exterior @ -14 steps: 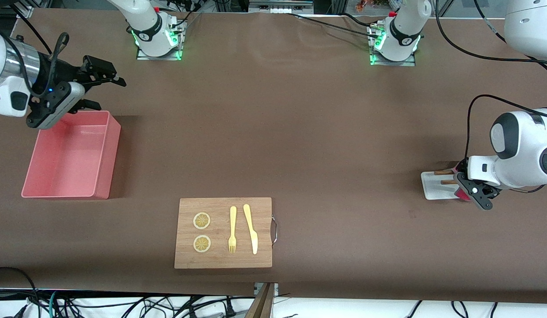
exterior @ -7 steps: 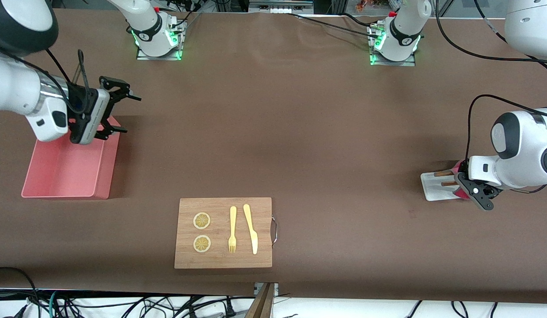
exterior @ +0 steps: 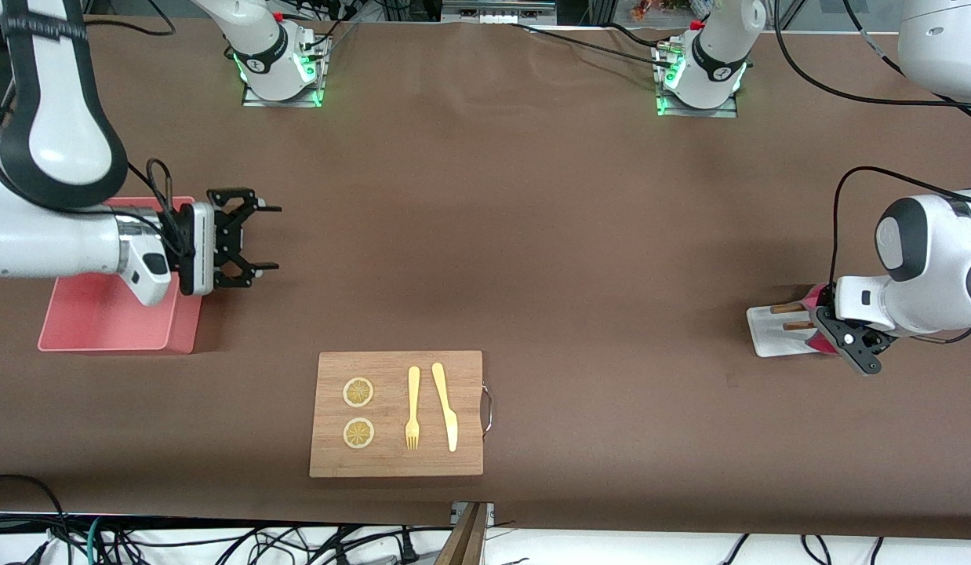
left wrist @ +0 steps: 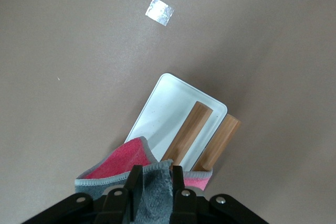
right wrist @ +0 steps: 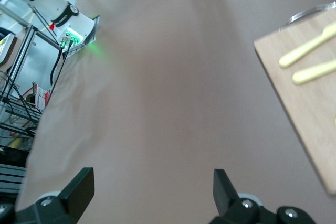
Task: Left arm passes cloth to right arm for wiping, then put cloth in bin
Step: 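Hold the cloth with the left gripper while the right gripper moves toward center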
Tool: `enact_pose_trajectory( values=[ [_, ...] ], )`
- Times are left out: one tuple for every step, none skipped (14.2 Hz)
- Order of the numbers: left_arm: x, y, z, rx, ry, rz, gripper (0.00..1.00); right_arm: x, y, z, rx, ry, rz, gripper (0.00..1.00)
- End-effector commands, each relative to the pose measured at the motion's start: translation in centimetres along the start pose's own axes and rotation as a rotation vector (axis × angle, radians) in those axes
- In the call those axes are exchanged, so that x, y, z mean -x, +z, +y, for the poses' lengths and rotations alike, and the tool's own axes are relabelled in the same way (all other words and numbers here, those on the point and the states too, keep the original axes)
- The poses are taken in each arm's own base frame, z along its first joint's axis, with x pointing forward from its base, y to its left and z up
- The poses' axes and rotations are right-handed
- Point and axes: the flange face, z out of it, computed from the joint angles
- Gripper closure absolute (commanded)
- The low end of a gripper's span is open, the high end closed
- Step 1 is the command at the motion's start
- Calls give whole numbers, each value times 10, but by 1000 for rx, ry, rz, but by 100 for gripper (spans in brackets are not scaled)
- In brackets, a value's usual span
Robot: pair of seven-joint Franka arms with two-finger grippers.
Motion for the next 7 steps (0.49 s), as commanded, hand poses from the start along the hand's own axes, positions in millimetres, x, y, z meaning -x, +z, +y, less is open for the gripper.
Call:
enact_pose_trajectory(
  values=[
    [4,-6,1,2,22,-2,71,7,26,15,-16,-147,120,0],
    [4,-6,1,4,22,-3,72,16,42,21,-24,-166,182,0],
    [4,-5,2,5,22,-4,76,22,56,23,-16,-201,237,0],
    [4,-4,2,6,22,-5,82,24,72,23,-9,-229,282,0],
    [3,-3,2,9,25,-6,96,27,82,23,-5,-234,314,0],
    [3,-1,3,13,26,-8,100,28,88,25,9,-252,331,0],
    [3,-1,3,13,26,-8,100,25,94,26,18,-287,344,0]
  ],
)
